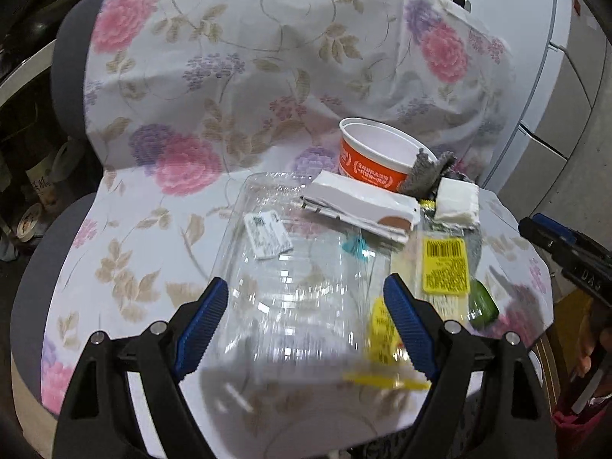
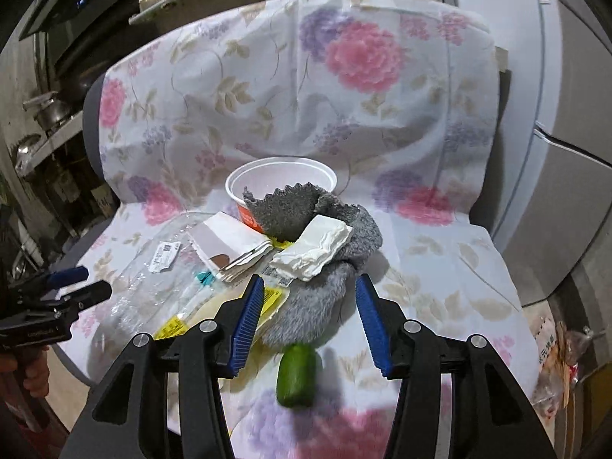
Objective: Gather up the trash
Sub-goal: 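Return both tools to the chair and grasp a white tissue with the right tool, then lift the tissue with the right tool while the left tool grasps the yellow wrapper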
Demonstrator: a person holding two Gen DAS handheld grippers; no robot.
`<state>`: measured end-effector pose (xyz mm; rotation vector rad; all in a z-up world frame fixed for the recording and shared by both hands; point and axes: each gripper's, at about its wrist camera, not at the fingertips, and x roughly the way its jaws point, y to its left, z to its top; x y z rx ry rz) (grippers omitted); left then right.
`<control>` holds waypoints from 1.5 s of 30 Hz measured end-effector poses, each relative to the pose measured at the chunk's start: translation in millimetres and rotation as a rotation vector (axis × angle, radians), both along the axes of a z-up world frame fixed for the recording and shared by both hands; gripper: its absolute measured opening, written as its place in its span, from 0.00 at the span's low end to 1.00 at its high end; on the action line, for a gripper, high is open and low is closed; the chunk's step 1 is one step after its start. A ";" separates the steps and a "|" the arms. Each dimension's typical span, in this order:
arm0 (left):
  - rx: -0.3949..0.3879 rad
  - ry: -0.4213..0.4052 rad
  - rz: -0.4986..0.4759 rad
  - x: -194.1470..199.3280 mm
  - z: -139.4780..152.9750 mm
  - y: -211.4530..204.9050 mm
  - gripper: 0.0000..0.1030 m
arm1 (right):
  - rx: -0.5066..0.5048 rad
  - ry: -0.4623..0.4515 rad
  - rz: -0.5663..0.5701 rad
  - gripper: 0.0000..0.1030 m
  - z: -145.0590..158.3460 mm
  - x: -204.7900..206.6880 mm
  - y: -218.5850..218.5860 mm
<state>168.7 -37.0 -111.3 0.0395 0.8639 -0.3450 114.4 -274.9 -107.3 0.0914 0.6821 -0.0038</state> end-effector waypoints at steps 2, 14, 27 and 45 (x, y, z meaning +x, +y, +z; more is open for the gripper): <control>0.001 0.012 -0.007 13.4 -3.4 -6.5 0.78 | 0.003 0.005 0.004 0.49 -2.5 7.5 -2.2; 0.013 0.021 -0.009 57.9 -8.1 -23.4 0.67 | -0.003 0.003 -0.021 0.49 -1.3 32.6 -22.0; -0.003 0.029 0.058 48.8 -6.2 4.0 0.67 | 0.127 0.128 -0.004 0.49 -41.4 83.1 -16.9; 0.005 0.050 -0.049 45.7 -5.7 -46.2 0.67 | 0.137 -0.075 0.011 0.04 17.2 27.7 -32.5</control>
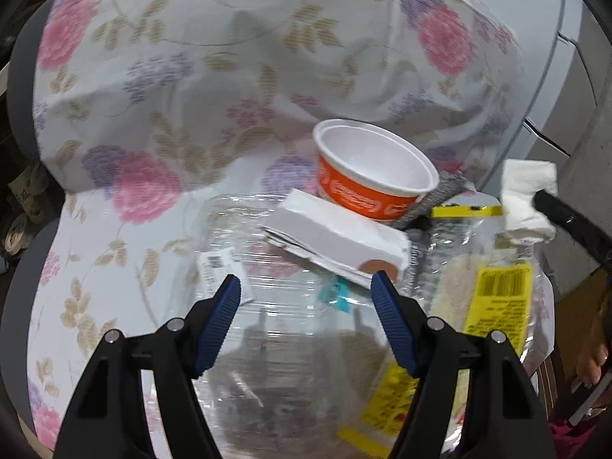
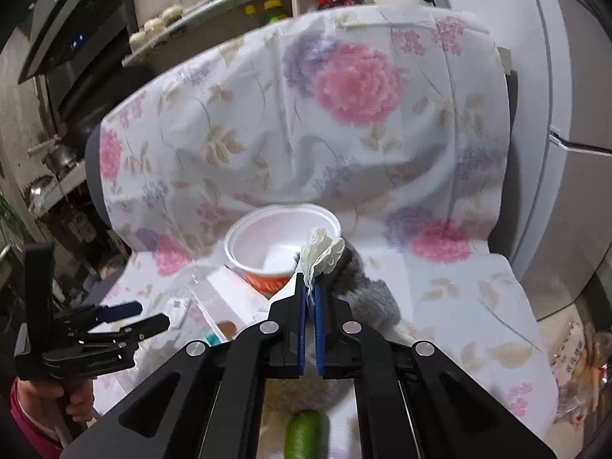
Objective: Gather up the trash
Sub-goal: 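Lift the tissue with the right tool while the left tool grasps the yellow wrapper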
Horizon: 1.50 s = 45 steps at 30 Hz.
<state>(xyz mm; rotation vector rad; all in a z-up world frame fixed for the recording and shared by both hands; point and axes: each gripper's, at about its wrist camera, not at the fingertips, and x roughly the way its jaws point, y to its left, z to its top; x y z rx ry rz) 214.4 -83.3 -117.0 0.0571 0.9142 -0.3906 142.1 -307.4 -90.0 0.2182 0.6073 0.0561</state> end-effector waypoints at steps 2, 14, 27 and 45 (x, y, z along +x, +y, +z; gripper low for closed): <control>0.001 0.002 -0.019 -4.6 -0.9 -7.5 0.67 | 0.025 0.005 0.005 0.04 -7.3 -2.1 -5.6; 0.023 -0.024 -0.009 -26.3 4.4 -1.5 0.67 | 0.021 0.111 -0.031 0.26 -45.4 23.7 -20.0; 0.023 -0.015 0.015 -21.7 -2.3 5.3 0.67 | -0.024 0.108 -0.048 0.18 -52.9 40.8 -18.3; 0.034 0.030 -0.176 -75.5 -16.4 -42.1 0.75 | -0.153 -0.180 -0.016 0.02 37.5 -84.7 4.8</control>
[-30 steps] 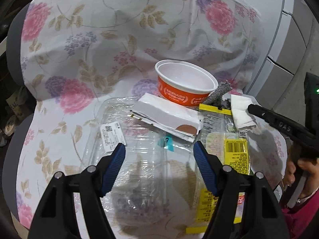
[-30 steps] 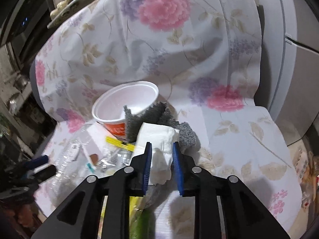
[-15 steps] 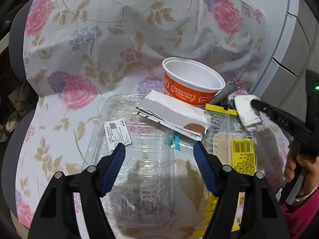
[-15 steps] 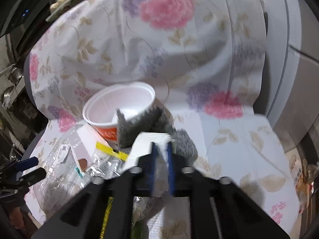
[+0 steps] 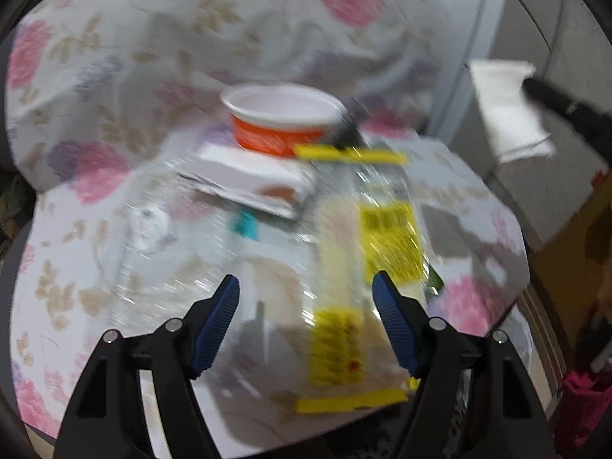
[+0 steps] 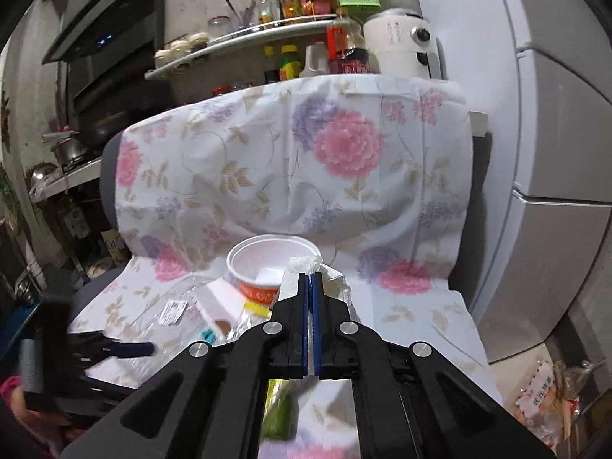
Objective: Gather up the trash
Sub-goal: 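Lift the tissue with the right tool while the left tool grasps the yellow wrapper, then carry tissue and yellow wrapper over the bin and open both tools to drop them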
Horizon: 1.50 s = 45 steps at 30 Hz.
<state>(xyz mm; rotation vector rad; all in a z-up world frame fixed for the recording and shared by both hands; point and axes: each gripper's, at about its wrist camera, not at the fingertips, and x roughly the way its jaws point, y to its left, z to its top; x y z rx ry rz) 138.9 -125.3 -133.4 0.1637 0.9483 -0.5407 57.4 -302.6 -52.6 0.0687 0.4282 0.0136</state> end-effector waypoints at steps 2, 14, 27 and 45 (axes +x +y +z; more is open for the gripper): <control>0.009 0.014 -0.030 -7.8 -8.6 -12.8 0.83 | -0.020 0.004 -0.007 0.02 -3.4 -14.0 0.8; 0.137 0.030 -0.081 -29.9 -48.7 -43.0 0.93 | -0.019 0.047 -0.031 0.02 -27.3 -41.3 -8.6; 0.006 -0.061 -0.019 -37.5 -14.0 -3.1 0.22 | -0.019 0.055 -0.028 0.02 -26.0 -46.4 -0.2; -0.204 -0.148 -0.199 -114.1 50.9 -19.3 0.22 | -0.049 0.074 -0.303 0.02 -6.8 -166.3 -23.7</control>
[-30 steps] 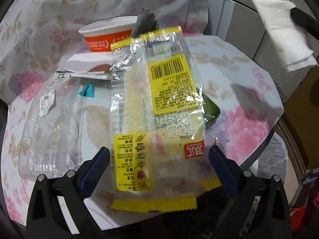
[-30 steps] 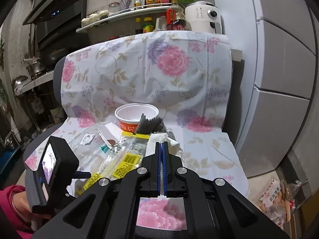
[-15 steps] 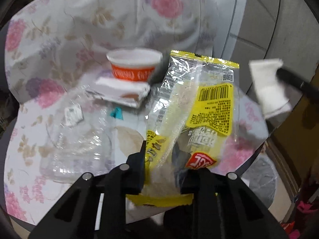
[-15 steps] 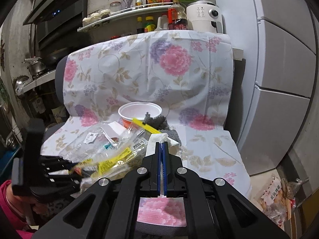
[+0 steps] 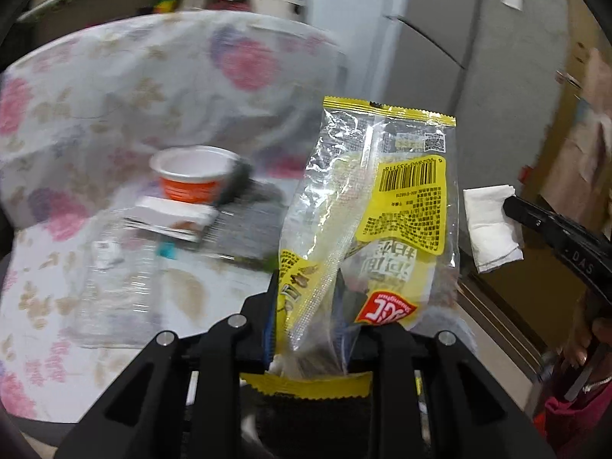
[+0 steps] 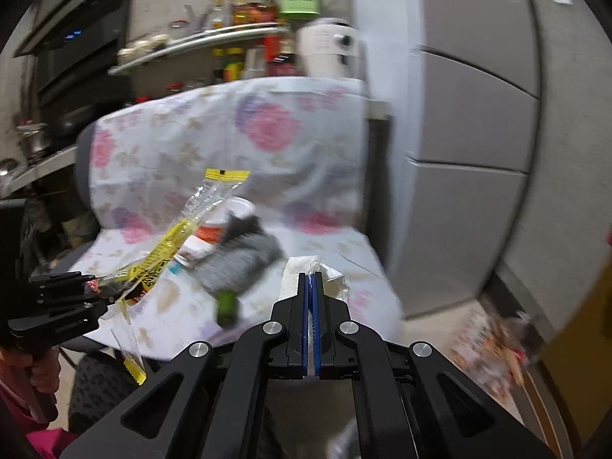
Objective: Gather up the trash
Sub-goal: 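Carry tissue and yellow wrapper over the bin and open both tools to drop them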
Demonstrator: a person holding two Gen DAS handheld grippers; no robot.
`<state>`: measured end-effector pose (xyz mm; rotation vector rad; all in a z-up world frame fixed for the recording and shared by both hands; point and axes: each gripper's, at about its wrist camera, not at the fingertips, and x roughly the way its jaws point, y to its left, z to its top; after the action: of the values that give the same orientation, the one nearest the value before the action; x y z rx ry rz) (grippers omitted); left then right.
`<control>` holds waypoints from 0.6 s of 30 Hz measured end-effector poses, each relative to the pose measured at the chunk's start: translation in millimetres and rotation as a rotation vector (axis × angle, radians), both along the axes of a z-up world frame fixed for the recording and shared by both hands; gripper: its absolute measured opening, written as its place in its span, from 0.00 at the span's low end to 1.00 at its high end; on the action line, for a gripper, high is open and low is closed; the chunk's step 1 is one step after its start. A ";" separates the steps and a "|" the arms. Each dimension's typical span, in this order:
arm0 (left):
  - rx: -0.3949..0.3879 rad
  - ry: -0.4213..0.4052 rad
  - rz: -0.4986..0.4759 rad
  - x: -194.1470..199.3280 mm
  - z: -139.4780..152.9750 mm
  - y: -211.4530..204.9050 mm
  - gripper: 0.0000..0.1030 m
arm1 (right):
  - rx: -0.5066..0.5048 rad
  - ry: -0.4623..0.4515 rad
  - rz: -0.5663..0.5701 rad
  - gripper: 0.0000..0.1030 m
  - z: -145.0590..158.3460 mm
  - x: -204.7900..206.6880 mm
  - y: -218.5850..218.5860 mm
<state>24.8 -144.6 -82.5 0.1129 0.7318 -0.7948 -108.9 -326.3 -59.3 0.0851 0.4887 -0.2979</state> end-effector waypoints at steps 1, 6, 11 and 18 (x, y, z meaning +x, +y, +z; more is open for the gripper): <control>0.004 0.005 -0.023 -3.3 -3.0 -6.0 0.22 | 0.002 0.010 -0.043 0.02 -3.2 -15.6 -8.2; 0.050 0.038 -0.205 -38.0 -19.8 -54.8 0.22 | 0.052 0.027 -0.207 0.02 -18.1 -73.8 -44.7; 0.104 0.064 -0.336 -67.3 -33.7 -98.7 0.23 | 0.086 0.039 -0.318 0.02 -33.1 -110.0 -69.4; 0.253 0.102 -0.463 -91.6 -66.9 -154.1 0.28 | 0.202 0.118 -0.387 0.02 -76.9 -121.0 -108.6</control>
<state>-66.8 -298.8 -149.4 0.4857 0.9167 -1.1506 -229.9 -434.9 -136.2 0.3626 0.6185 -0.6348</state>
